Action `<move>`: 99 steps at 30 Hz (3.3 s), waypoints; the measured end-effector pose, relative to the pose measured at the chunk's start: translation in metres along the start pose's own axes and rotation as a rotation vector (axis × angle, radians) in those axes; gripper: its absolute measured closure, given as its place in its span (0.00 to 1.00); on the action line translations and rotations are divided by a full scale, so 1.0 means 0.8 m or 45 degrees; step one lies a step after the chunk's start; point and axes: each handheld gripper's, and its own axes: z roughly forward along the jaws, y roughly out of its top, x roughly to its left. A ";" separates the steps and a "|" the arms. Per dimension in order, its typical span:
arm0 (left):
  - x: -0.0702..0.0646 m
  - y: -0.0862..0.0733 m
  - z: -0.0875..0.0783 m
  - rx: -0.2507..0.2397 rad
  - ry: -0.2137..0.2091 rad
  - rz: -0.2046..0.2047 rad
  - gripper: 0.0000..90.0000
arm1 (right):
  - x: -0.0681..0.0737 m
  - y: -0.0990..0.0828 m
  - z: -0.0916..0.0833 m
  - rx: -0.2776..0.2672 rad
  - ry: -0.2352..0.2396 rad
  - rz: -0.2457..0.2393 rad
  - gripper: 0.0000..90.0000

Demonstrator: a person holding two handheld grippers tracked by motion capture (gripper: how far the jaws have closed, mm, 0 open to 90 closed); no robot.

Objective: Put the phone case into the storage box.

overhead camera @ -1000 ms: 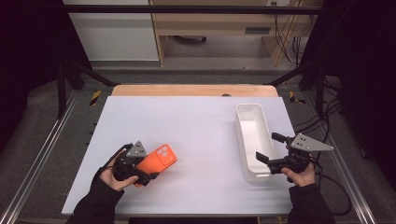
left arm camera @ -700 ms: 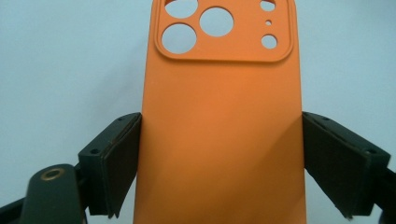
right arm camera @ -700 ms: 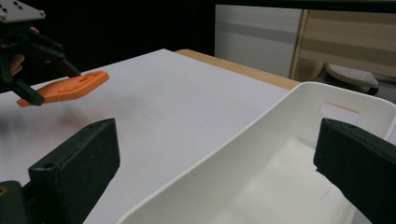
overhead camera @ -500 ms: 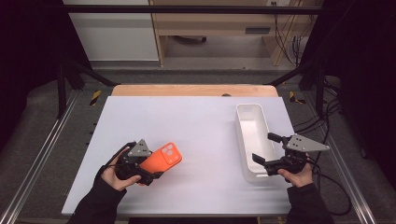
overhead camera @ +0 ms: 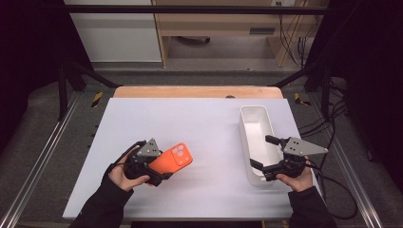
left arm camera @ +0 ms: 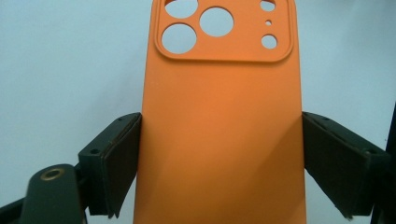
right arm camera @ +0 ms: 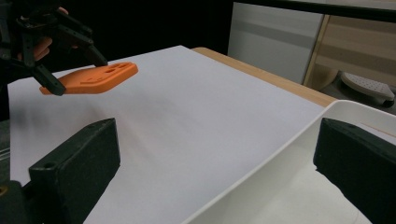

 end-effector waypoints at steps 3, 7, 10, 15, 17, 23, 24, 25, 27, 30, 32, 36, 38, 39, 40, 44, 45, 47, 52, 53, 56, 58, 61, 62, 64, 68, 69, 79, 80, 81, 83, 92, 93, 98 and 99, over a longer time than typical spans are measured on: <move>-0.001 0.004 0.002 -0.002 -0.008 0.012 0.17 | 0.004 0.002 0.003 0.008 0.008 -0.013 0.01; -0.003 0.008 0.004 -0.003 -0.017 0.026 0.17 | 0.008 0.003 0.007 0.021 0.013 -0.025 0.01; -0.006 0.012 0.008 -0.007 -0.033 0.048 0.17 | 0.013 0.004 0.012 0.033 0.025 -0.043 0.01; -0.010 0.018 0.011 -0.006 -0.043 0.072 0.17 | 0.018 0.005 0.018 0.049 0.038 -0.067 0.01; -0.012 0.021 0.012 -0.008 -0.045 0.084 0.17 | 0.021 0.005 0.020 0.056 0.042 -0.071 0.01; -0.020 0.029 0.014 -0.005 -0.054 0.117 0.17 | 0.027 0.005 0.026 0.072 0.063 -0.090 0.01; -0.022 0.030 0.014 -0.005 -0.060 0.126 0.17 | 0.029 0.006 0.028 0.073 0.067 -0.094 0.01; -0.024 0.032 0.014 -0.008 -0.067 0.137 0.17 | 0.030 0.006 0.029 0.080 0.071 -0.102 0.01; -0.027 0.036 0.015 -0.015 -0.072 0.151 0.17 | 0.032 0.006 0.031 0.084 0.076 -0.113 0.01; -0.030 0.041 0.016 -0.010 -0.076 0.170 0.17 | 0.034 0.007 0.033 0.090 0.083 -0.121 0.01; -0.032 0.044 0.018 -0.009 -0.082 0.185 0.17 | 0.035 0.007 0.034 0.092 0.084 -0.124 0.01; -0.035 0.049 0.021 -0.008 -0.083 0.213 0.17 | 0.038 0.008 0.037 0.096 0.092 -0.136 0.01; -0.036 0.050 0.022 -0.006 -0.081 0.223 0.17 | 0.041 0.009 0.039 0.102 0.101 -0.149 0.01; -0.036 0.050 0.023 -0.004 -0.082 0.225 0.17 | 0.043 0.009 0.040 0.104 0.106 -0.156 0.01; -0.036 0.051 0.023 -0.003 -0.081 0.227 0.17 | 0.044 0.009 0.041 0.106 0.106 -0.163 0.01; -0.036 0.051 0.024 0.000 -0.080 0.233 0.17 | 0.049 0.011 0.046 0.118 0.127 -0.181 0.01; -0.036 0.051 0.024 -0.002 -0.079 0.236 0.17 | 0.050 0.012 0.047 0.120 0.129 -0.183 0.01; -0.035 0.052 0.023 -0.003 -0.081 0.242 0.17 | 0.051 0.012 0.049 0.125 0.134 -0.186 0.01; -0.035 0.054 0.024 -0.002 -0.082 0.256 0.17 | 0.057 0.014 0.056 0.140 0.152 -0.208 0.01; -0.034 0.055 0.024 -0.002 -0.085 0.254 0.17 | 0.058 0.015 0.058 0.146 0.155 -0.215 0.01; -0.033 0.056 0.026 -0.005 -0.095 0.257 0.17 | 0.062 0.017 0.065 0.150 0.168 -0.225 0.01; -0.032 0.057 0.027 -0.007 -0.101 0.262 0.17 | 0.064 0.018 0.068 0.159 0.172 -0.236 0.01; -0.031 0.059 0.028 -0.003 -0.108 0.273 0.17 | 0.068 0.020 0.071 0.164 0.180 -0.255 0.02; -0.031 0.060 0.028 -0.003 -0.110 0.276 0.17 | 0.069 0.021 0.072 0.162 0.184 -0.261 0.02; -0.032 0.062 0.028 -0.004 -0.114 0.283 0.17 | 0.072 0.022 0.073 0.162 0.193 -0.263 0.02; -0.032 0.066 0.027 -0.012 -0.126 0.297 0.17 | 0.074 0.023 0.074 0.175 0.192 -0.279 0.02; -0.032 0.067 0.028 -0.013 -0.128 0.299 0.17 | 0.074 0.023 0.074 0.179 0.196 -0.283 0.02; -0.035 0.070 0.031 -0.005 -0.157 0.334 0.17 | 0.086 0.028 0.077 0.210 0.222 -0.362 0.02; -0.035 0.070 0.032 -0.002 -0.161 0.339 0.17 | 0.087 0.028 0.077 0.213 0.222 -0.370 0.03; -0.035 0.070 0.032 -0.003 -0.162 0.344 0.17 | 0.088 0.028 0.077 0.217 0.224 -0.377 0.03; -0.035 0.070 0.032 -0.003 -0.166 0.346 0.17 | 0.090 0.028 0.077 0.224 0.232 -0.390 0.03; -0.039 0.071 0.029 -0.019 -0.185 0.376 0.17 | 0.098 0.030 0.079 0.246 0.263 -0.445 0.03; -0.039 0.071 0.029 -0.020 -0.187 0.380 0.17 | 0.100 0.030 0.080 0.245 0.265 -0.465 0.03; -0.044 0.073 0.027 -0.027 -0.194 0.402 0.17 | 0.101 0.030 0.081 0.240 0.282 -0.466 0.03; -0.044 0.073 0.027 -0.026 -0.195 0.405 0.17 | 0.101 0.030 0.081 0.239 0.287 -0.468 0.03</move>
